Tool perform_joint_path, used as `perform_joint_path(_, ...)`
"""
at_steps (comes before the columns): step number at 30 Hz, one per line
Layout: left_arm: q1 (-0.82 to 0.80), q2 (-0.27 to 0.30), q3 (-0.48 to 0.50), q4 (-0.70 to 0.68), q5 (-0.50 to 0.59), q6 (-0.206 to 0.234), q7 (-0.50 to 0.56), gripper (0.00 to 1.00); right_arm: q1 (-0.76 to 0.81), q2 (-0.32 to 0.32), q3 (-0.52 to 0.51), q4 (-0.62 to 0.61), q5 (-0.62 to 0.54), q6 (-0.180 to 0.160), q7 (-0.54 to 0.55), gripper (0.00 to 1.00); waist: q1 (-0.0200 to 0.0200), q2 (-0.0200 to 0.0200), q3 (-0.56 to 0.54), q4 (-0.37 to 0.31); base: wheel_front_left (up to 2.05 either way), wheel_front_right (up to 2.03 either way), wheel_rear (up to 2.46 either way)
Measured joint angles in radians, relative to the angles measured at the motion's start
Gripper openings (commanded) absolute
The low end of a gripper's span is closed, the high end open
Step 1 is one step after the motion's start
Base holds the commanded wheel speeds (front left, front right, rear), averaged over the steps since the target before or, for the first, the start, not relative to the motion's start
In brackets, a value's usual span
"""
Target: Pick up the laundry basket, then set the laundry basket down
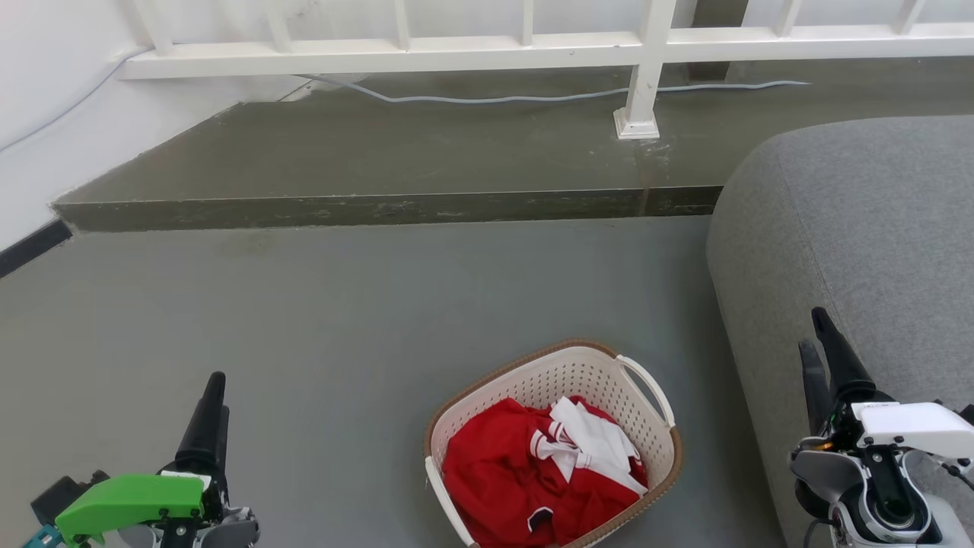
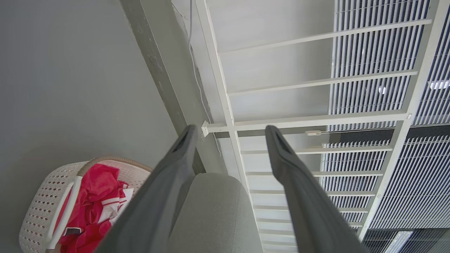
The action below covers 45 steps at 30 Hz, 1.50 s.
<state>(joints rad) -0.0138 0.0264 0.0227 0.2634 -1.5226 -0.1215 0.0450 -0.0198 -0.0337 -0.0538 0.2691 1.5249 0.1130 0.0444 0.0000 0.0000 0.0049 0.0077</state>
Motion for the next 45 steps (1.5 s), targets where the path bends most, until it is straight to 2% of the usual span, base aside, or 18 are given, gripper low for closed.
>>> perform_joint_path(10,0.000,0.047,-0.062,-0.015,0.134,0.000,-0.044,1.00,-0.007,-0.029,0.062,-0.017,-0.089,0.000,-0.044,1.00,0.0000,0.0000,-0.002,0.001,0.00,0.00,0.00)
perform_joint_path(24,-0.001,0.079,-0.117,-0.016,0.335,0.000,-0.091,1.00,-0.019,-0.092,0.139,-0.012,-0.324,0.000,-0.092,1.00,0.0000,0.0000,-0.006,0.003,0.00,0.00,0.00)
perform_joint_path(29,-0.002,0.084,-0.119,-0.029,0.414,0.000,-0.108,1.00,-0.030,-0.095,0.155,-0.011,-0.384,-0.001,-0.109,1.00,0.0000,0.0000,-0.006,0.005,0.00,0.00,0.00)
perform_joint_path(33,-0.002,0.086,-0.129,-0.039,0.490,0.003,-0.121,1.00,-0.038,-0.100,0.166,-0.013,-0.462,-0.013,-0.122,1.00,0.0000,0.0000,-0.006,0.005,0.00,0.00,0.00)
perform_joint_path(36,-0.002,0.086,-0.141,-0.047,0.558,0.013,-0.134,1.00,-0.041,-0.106,0.181,-0.015,-0.534,-0.034,-0.133,1.00,0.0000,0.0000,-0.006,0.006,0.00,0.00,0.00)
perform_joint_path(45,-0.002,0.084,-0.156,-0.066,0.679,0.017,-0.164,1.00,-0.046,-0.112,0.219,-0.016,-0.671,-0.055,-0.163,1.00,0.0000,0.0000,-0.006,0.005,0.00,0.00,0.00)
